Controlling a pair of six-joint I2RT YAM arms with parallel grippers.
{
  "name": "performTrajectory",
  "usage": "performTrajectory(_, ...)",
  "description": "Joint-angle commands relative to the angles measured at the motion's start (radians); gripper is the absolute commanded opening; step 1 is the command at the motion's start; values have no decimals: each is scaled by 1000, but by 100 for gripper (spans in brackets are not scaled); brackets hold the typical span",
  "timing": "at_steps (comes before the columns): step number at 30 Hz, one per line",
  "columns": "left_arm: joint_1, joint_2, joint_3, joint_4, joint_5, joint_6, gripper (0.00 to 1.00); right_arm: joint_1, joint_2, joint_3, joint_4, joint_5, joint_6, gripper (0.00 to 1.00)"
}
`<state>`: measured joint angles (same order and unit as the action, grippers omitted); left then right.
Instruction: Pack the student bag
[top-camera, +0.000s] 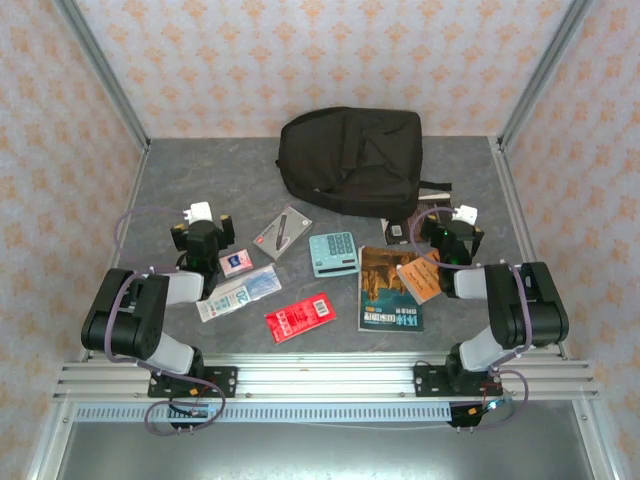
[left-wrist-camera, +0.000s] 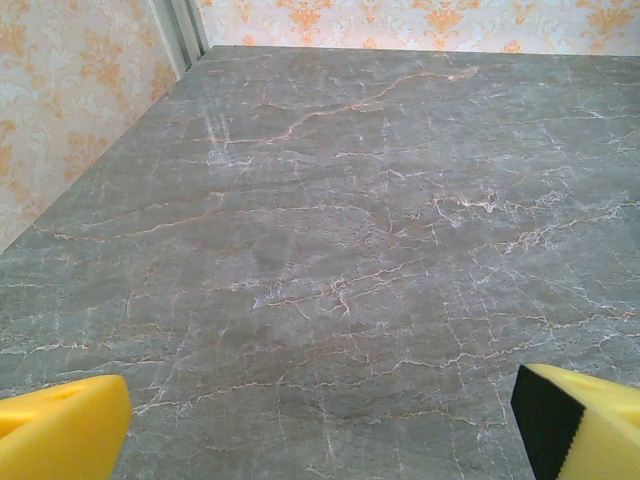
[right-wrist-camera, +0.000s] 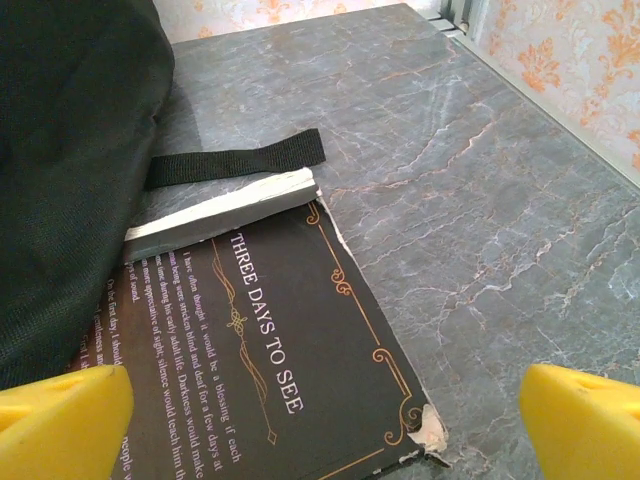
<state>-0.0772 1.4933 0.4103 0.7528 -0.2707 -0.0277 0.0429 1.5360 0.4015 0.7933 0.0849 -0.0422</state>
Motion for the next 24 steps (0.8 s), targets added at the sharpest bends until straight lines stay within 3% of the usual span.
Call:
performTrajectory(1, -4, 1, -3, 28, -30, -4, 100, -5, -10, 18, -11, -14, -10, 99)
performTrajectory(24, -2, 1, -4, 25, -28, -6, 100, -5, -12, 14, -8, -14, -9, 99)
